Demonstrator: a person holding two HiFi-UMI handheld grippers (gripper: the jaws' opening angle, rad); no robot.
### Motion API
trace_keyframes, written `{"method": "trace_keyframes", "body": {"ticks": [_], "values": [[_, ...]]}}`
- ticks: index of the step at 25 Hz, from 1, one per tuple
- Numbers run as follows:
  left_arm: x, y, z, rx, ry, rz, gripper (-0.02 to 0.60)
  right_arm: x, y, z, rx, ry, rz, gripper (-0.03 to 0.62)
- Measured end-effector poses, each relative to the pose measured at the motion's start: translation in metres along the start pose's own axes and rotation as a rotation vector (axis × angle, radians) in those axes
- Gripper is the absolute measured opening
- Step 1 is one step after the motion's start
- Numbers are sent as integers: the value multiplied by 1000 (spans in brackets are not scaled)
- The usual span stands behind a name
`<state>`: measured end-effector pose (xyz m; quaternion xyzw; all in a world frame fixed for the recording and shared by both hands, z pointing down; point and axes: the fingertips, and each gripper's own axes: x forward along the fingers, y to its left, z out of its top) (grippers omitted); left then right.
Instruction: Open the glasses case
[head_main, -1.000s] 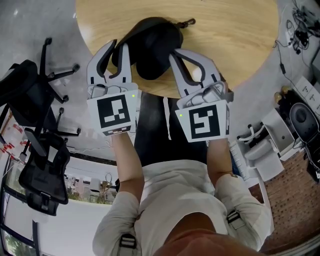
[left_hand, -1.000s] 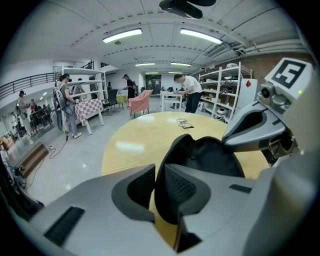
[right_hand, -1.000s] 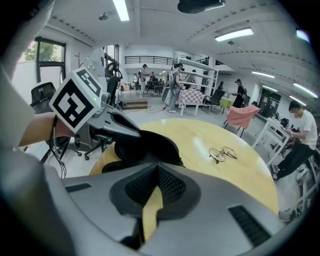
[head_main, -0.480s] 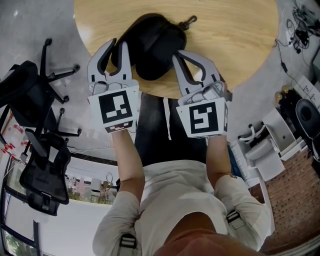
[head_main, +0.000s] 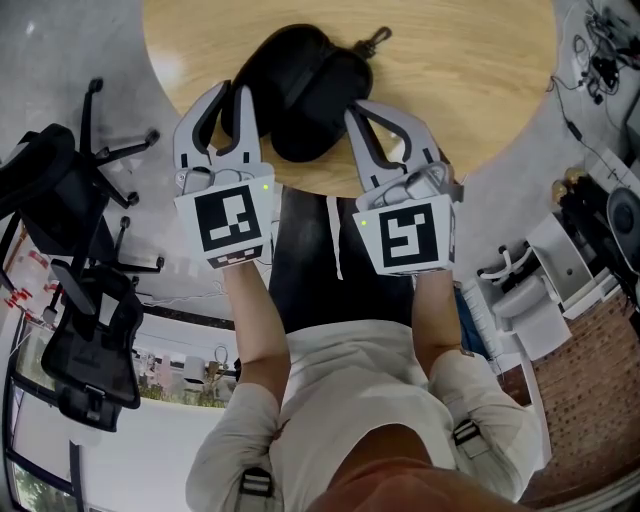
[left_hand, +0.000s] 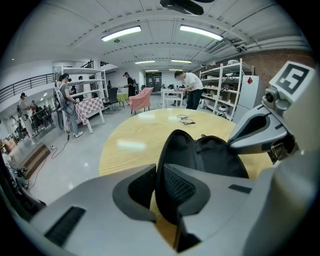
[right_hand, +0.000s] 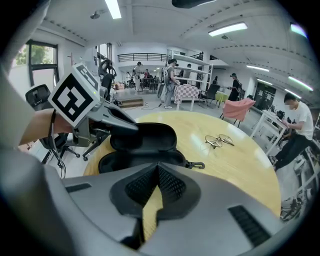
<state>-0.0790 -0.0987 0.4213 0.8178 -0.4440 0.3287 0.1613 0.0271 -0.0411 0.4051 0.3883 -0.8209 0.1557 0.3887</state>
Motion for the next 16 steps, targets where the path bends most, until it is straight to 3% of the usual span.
{"method": "trace_keyframes", "body": {"ticks": [16], "values": [[0, 2, -2, -1, -4, 7, 58, 4, 1, 1, -5, 5, -8, 18]]}}
